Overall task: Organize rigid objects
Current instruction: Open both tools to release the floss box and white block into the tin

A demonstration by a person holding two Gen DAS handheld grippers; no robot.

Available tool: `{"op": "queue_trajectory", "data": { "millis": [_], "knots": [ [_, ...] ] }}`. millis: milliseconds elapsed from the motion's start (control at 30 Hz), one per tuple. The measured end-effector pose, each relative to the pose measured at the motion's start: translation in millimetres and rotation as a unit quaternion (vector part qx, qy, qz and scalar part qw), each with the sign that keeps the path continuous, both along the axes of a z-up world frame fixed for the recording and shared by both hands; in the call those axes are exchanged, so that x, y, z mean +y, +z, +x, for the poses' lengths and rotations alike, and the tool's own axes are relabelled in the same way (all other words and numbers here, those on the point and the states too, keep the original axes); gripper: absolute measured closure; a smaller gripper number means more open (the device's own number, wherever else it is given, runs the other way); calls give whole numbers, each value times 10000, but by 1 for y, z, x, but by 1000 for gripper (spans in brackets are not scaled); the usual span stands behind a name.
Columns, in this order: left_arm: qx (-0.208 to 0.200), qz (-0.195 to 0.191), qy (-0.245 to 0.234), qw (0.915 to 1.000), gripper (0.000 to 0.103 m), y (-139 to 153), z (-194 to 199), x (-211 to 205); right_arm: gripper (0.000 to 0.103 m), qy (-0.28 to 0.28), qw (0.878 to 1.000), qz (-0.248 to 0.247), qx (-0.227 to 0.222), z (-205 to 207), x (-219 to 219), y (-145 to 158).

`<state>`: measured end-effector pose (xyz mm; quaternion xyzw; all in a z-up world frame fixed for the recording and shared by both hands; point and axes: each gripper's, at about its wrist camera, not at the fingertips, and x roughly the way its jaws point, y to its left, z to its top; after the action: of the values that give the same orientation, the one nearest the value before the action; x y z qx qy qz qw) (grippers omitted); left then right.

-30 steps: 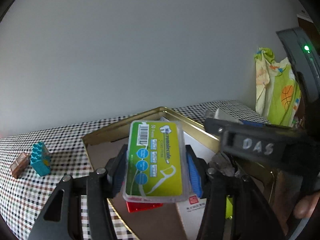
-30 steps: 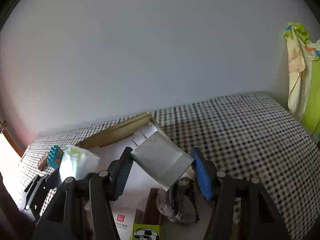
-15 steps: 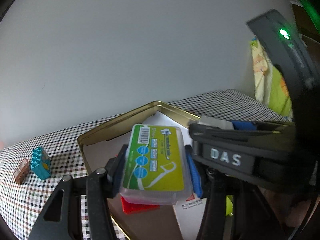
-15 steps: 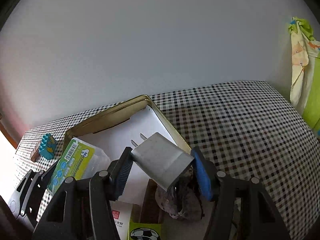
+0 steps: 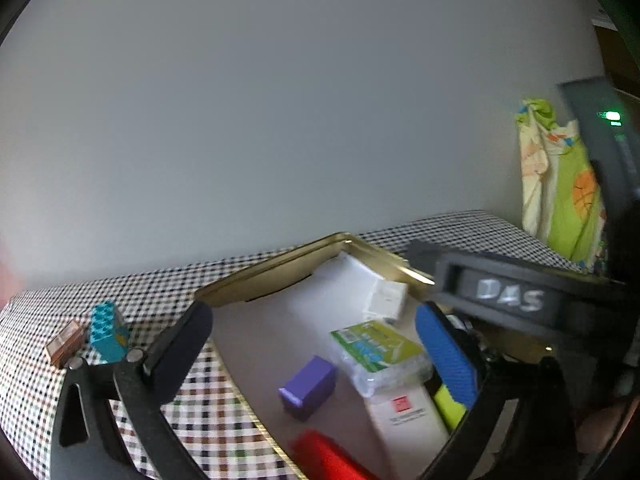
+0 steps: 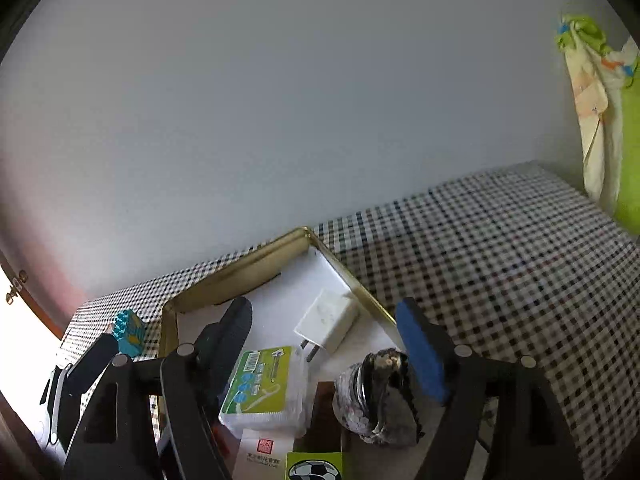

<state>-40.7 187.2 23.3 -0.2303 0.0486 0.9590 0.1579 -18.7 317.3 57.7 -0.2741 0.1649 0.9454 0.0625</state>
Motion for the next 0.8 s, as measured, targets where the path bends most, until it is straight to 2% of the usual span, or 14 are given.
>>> {"op": "queue_trajectory", "data": {
  "millis": [200,300,433,500,633,800],
  "knots": [
    [-103,31,465,9989,0,-5,-7,-29,26,-100,9991,-28,415,13,-5,8],
    [-62,-18,750,9972,0,-8,-11,-41,26,-391,9952,67,897,28,-10,13],
    [-5,-43,1136,9935,0,-12,-16,-67,25,-811,9831,27,1639,57,-29,17],
    [98,-98,1325,9911,0,-11,-17,-78,20,-872,9797,145,1799,65,-43,17],
    [181,-233,1583,9869,0,-15,-19,-89,20,-878,9716,586,2119,76,-69,19],
    [218,-177,1672,9855,0,-17,-20,-98,20,-1400,9498,1203,2527,91,-83,20]
  ]
}}
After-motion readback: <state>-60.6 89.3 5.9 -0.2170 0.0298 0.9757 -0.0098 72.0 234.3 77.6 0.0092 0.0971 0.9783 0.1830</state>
